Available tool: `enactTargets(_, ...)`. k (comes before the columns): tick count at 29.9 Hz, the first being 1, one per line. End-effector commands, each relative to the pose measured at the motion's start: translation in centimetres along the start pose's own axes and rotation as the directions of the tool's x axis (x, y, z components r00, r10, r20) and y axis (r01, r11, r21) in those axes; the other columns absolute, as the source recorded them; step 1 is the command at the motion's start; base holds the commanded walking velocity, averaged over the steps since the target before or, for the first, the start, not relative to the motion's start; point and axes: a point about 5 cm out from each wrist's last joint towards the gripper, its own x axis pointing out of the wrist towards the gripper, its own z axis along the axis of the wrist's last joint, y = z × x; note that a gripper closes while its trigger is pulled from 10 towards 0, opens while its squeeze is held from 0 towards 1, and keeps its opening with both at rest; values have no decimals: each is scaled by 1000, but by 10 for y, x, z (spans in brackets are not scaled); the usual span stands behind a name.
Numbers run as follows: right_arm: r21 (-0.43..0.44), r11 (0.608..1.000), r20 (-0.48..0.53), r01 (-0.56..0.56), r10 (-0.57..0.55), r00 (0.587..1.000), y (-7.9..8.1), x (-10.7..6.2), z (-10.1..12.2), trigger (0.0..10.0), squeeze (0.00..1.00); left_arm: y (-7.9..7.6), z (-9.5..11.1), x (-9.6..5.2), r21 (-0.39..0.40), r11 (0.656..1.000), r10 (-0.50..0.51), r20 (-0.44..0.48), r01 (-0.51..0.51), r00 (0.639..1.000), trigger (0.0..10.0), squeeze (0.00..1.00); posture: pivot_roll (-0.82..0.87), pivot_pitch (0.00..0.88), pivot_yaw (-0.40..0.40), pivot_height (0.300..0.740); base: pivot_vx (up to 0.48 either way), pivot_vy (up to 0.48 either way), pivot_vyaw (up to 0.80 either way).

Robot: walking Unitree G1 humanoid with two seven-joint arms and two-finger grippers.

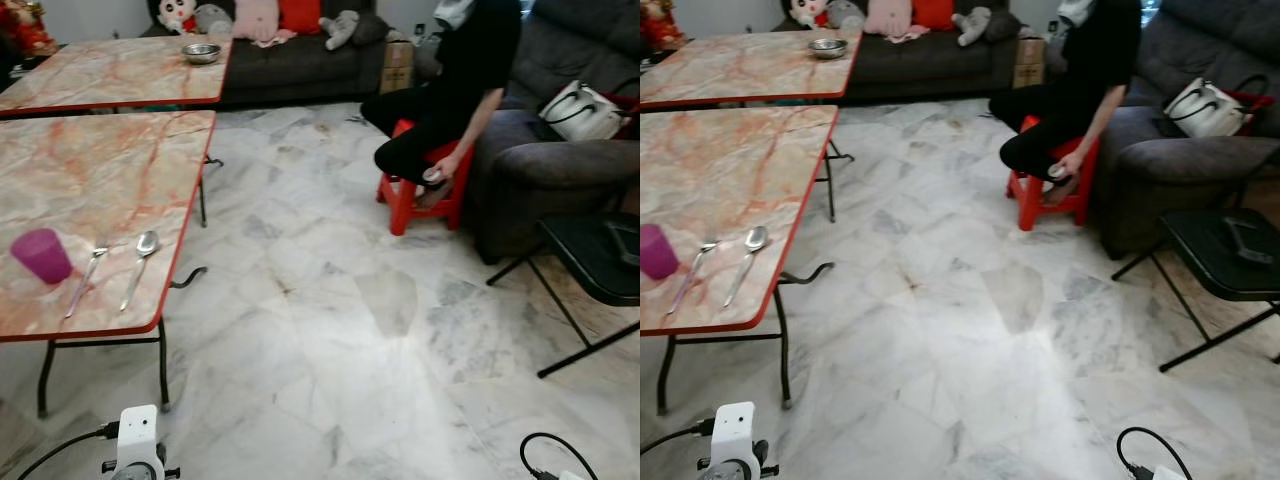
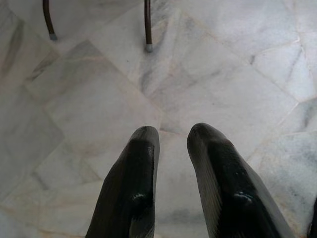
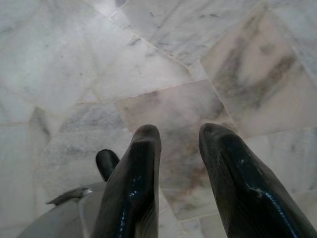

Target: Setting the table

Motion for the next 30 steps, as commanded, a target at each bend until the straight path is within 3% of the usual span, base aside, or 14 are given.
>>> enactTargets(1,5,1000,-6,5,-5,1000,-2,-1,-3,10000,0,2,-1,0,2,1000,8,-5,-8,1000,10000,0,1,51,43,740,0,0,0)
enactTargets(8,5,1000,-6,5,-5,1000,-2,-1,-3,10000,0,2,-2,0,-13,1000,11,-11,-11,1000,10000,0,2,54,42,740,0,0,0)
enactTargets(30,4,1000,-4,5,-5,1000,-2,-1,-3,10000,0,2,-2,0,-6,1000,15,-12,-15,1000,10000,0,2,56,41,740,0,350,0)
